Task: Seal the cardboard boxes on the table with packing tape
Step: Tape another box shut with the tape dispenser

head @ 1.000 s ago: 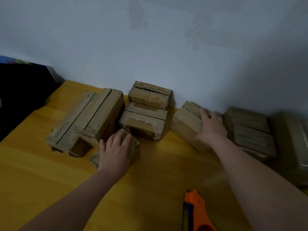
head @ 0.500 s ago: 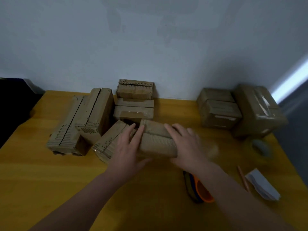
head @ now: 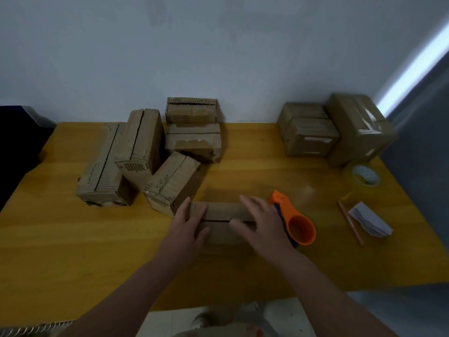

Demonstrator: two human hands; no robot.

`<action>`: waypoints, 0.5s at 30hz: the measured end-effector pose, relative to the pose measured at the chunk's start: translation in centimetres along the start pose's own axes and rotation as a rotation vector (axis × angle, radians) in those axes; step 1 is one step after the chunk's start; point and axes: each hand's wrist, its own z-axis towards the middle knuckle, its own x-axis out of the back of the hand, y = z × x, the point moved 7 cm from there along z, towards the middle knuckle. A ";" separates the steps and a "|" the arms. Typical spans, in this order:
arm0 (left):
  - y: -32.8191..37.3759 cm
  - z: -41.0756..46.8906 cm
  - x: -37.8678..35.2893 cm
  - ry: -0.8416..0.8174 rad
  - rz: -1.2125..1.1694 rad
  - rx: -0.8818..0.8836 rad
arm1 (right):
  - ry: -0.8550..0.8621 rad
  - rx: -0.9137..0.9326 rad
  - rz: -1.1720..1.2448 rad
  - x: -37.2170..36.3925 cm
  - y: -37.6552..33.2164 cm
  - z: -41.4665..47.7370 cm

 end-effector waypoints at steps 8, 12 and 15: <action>0.2 0.2 -0.6 -0.054 0.136 -0.038 | 0.183 -0.552 -0.192 1.4 8.4 -1.7; 0.5 0.4 -0.4 -0.077 0.286 -0.070 | 0.171 -0.664 -0.148 0.4 9.9 -2.3; 0.3 0.5 -0.4 -0.100 0.329 -0.108 | 0.186 -0.718 -0.112 0.5 10.7 -2.4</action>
